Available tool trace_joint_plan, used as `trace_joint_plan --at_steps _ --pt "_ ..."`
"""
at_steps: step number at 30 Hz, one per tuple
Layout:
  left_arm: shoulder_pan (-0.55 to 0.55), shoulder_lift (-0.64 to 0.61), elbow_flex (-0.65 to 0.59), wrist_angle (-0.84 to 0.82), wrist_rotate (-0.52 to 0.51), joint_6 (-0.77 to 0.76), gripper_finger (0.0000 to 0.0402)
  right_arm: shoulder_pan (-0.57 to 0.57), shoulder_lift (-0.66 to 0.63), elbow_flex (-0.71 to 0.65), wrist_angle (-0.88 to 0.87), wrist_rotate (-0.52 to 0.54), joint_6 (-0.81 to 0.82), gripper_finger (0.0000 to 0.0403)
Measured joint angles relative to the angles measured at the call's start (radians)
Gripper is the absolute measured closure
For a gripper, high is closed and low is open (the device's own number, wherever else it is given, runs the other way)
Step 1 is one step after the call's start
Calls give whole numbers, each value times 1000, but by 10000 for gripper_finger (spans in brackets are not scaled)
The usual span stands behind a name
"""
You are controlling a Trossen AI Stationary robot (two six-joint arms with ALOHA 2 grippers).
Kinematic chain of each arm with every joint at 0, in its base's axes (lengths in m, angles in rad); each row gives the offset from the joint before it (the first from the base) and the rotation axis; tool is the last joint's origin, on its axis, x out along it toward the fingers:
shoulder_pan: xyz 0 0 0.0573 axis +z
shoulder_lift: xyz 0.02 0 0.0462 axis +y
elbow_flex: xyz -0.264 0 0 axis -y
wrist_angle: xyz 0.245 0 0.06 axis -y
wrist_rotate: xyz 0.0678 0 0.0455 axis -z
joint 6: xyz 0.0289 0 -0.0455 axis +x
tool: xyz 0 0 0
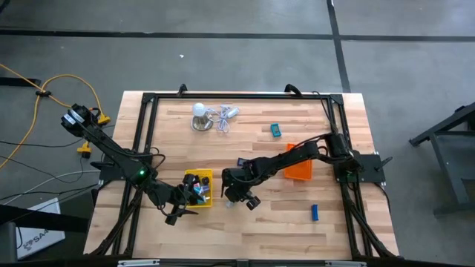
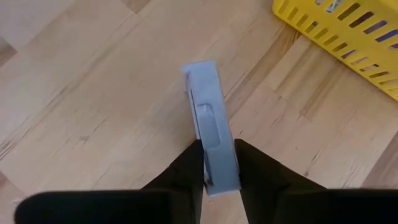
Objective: Pick & Place Office items
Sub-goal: Put the white digital clock into the orange bin
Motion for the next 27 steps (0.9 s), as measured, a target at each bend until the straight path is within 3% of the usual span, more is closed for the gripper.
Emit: trace_joint_plan --at_steps 21,27 --pt "0 0 0 0 0 0 172 -9 -41 -1 -57 -4 13 342" --pt "0 0 0 0 0 1 172 -68 -105 1 -103 -112 76 340"
